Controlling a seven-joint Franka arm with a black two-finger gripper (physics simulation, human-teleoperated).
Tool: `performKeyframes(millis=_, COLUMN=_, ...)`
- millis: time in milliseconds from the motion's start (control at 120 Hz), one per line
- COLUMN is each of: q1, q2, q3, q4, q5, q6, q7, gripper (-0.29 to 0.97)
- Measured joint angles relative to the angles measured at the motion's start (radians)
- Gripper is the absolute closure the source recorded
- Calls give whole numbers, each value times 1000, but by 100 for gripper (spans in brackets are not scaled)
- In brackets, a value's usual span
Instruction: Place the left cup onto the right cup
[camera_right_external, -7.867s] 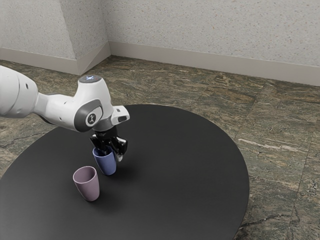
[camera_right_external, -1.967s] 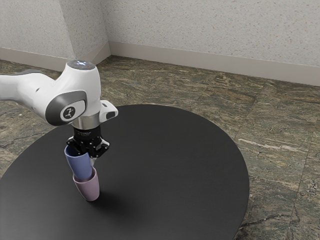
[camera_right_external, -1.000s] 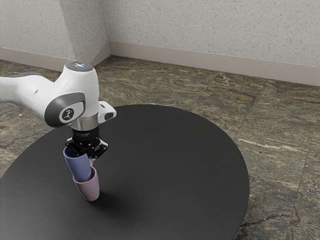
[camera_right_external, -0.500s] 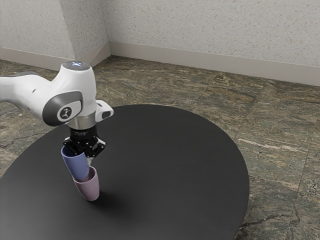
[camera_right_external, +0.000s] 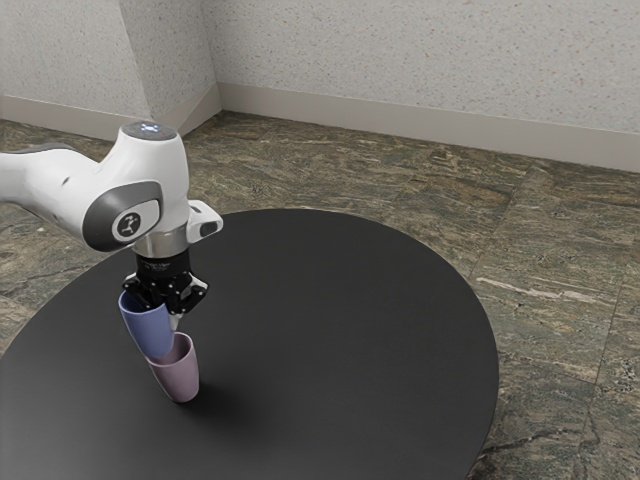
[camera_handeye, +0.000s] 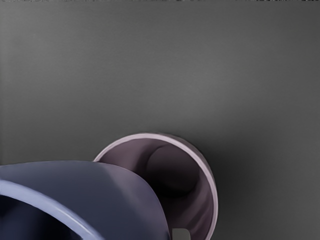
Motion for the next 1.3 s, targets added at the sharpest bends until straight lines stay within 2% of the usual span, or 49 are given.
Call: performKeyframes(millis=1300, q1=1, q2=21, q3=-18, q4=34, q5=27, q6=8, q7=13, gripper=78)
